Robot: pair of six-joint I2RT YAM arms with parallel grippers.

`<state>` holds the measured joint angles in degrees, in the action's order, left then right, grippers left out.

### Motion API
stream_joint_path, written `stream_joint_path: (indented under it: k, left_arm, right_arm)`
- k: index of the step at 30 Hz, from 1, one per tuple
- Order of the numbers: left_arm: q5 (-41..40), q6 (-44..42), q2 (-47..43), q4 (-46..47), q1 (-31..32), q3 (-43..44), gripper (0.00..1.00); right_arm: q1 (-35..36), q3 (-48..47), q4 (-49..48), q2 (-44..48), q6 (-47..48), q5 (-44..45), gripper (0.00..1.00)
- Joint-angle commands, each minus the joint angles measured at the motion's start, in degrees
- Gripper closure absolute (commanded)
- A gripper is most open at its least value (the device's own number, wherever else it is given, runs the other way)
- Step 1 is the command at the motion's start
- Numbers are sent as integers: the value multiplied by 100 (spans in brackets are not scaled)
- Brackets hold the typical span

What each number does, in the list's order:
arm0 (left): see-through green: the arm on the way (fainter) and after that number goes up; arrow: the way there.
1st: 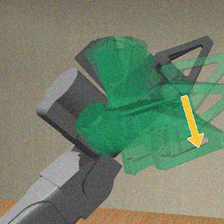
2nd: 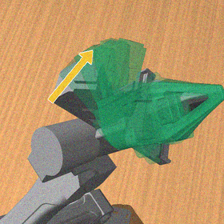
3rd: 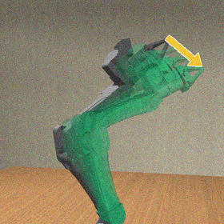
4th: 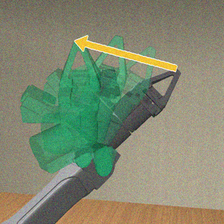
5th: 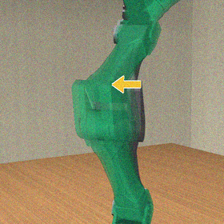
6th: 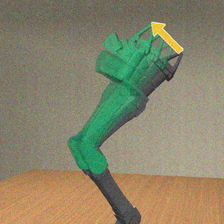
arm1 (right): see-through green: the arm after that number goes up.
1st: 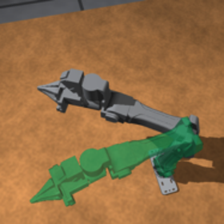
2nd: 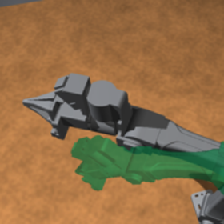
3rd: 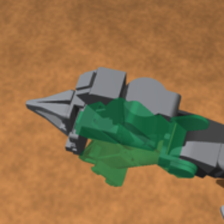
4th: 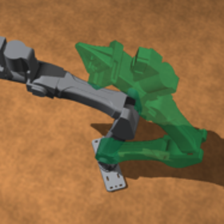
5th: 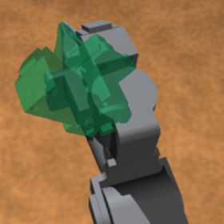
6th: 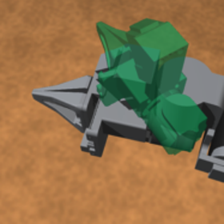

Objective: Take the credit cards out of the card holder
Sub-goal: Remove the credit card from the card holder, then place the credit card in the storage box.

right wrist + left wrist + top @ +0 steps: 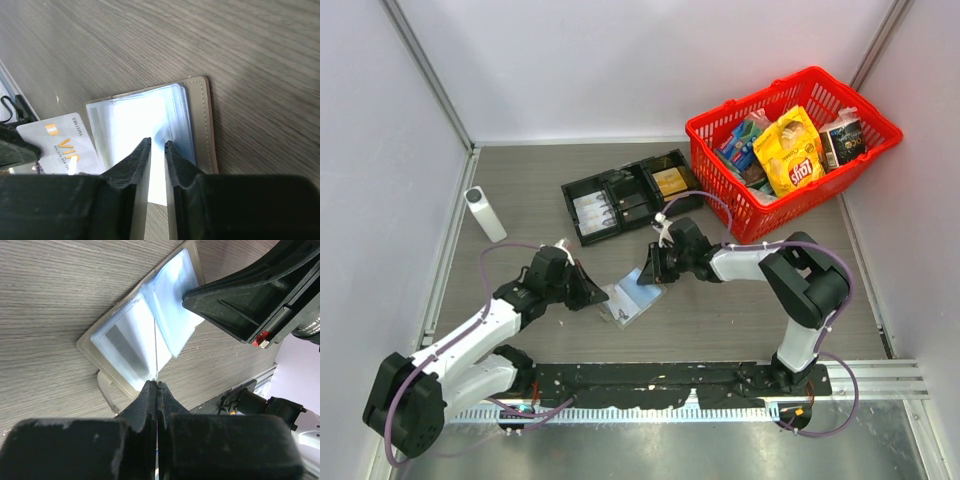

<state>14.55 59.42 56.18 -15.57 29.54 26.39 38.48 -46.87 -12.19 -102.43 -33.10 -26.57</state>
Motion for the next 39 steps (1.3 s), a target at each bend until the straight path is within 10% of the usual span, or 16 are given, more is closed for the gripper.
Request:
stream_joint_path:
  k: [1, 16, 39]
  left_arm:
    - [-39, -185, -292, -51, -27, 42, 100]
    - [-619, 184, -793, 634, -36, 102, 100]
    - [-5303, 570, 1648, 1724, -54, 2202, 100]
  right_arm:
    - [-60, -155, 699, 302, 322, 618, 75]
    - [-42, -296, 788, 1418, 392, 802, 44]
    - [-42, 46, 1701, 3299, 910, 2533, 38]
